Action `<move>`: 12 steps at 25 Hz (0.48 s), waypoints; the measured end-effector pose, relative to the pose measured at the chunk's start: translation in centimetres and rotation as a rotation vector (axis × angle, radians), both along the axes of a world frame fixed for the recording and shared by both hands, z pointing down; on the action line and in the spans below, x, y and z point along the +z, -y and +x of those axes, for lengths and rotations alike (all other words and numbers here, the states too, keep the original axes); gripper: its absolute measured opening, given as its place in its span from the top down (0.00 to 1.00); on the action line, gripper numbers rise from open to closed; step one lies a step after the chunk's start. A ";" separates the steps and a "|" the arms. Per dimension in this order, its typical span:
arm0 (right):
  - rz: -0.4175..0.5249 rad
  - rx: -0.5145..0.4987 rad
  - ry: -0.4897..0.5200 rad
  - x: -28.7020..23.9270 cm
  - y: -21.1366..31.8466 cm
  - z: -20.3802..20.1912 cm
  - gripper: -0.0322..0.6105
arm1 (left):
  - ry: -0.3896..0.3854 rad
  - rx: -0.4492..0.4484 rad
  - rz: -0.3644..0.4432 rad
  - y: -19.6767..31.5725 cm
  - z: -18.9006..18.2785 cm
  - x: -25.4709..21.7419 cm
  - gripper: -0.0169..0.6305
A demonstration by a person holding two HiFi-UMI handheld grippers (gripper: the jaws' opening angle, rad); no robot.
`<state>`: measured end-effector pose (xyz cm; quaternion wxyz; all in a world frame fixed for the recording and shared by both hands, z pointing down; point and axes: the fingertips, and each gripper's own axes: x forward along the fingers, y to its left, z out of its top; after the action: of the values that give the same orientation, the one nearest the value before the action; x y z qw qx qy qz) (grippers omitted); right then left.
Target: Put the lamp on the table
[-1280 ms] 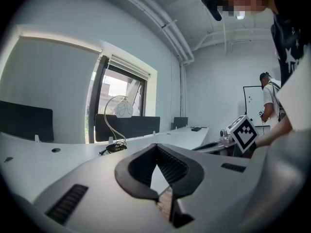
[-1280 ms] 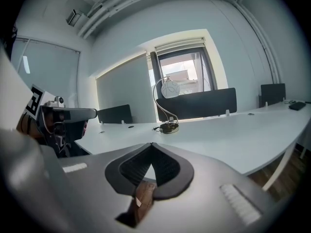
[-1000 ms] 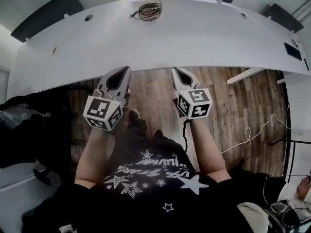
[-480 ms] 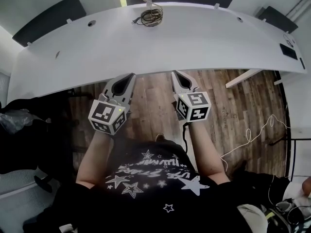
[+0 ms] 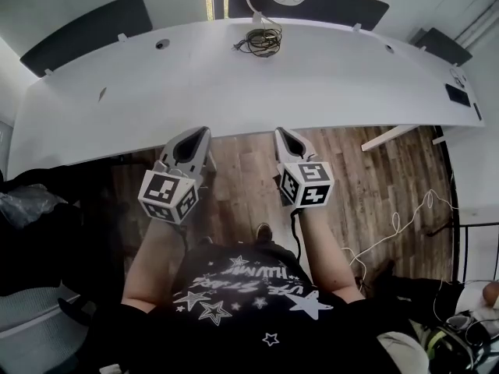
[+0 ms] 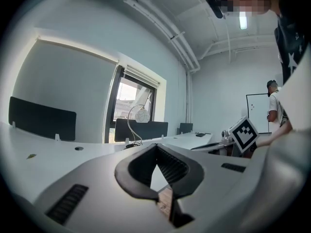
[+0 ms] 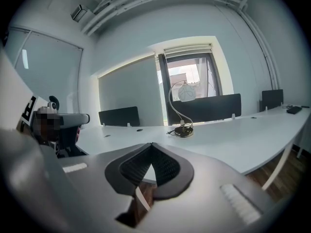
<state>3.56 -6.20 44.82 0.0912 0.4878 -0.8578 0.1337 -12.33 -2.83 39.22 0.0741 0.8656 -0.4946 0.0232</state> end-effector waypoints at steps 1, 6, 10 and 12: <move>0.001 0.010 -0.005 -0.1 -0.1 -0.2 0.95 | -0.009 0.010 -0.005 -0.1 -0.4 0.3 0.96; -0.004 0.078 -0.044 0.0 -1.2 -0.7 0.95 | -0.022 0.080 -0.016 -0.8 -1.0 1.4 0.96; -0.004 0.125 -0.067 -0.1 -2.2 -1.1 0.95 | -0.030 0.119 -0.008 -1.1 -1.7 1.1 0.96; 0.000 0.146 -0.072 -0.2 -2.7 -1.5 0.95 | -0.027 0.137 0.006 -1.2 -2.2 0.7 0.96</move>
<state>2.04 -3.46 44.61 0.1118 0.5534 -0.8162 0.1225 -14.53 -1.64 39.89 0.0764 0.8980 -0.4331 0.0149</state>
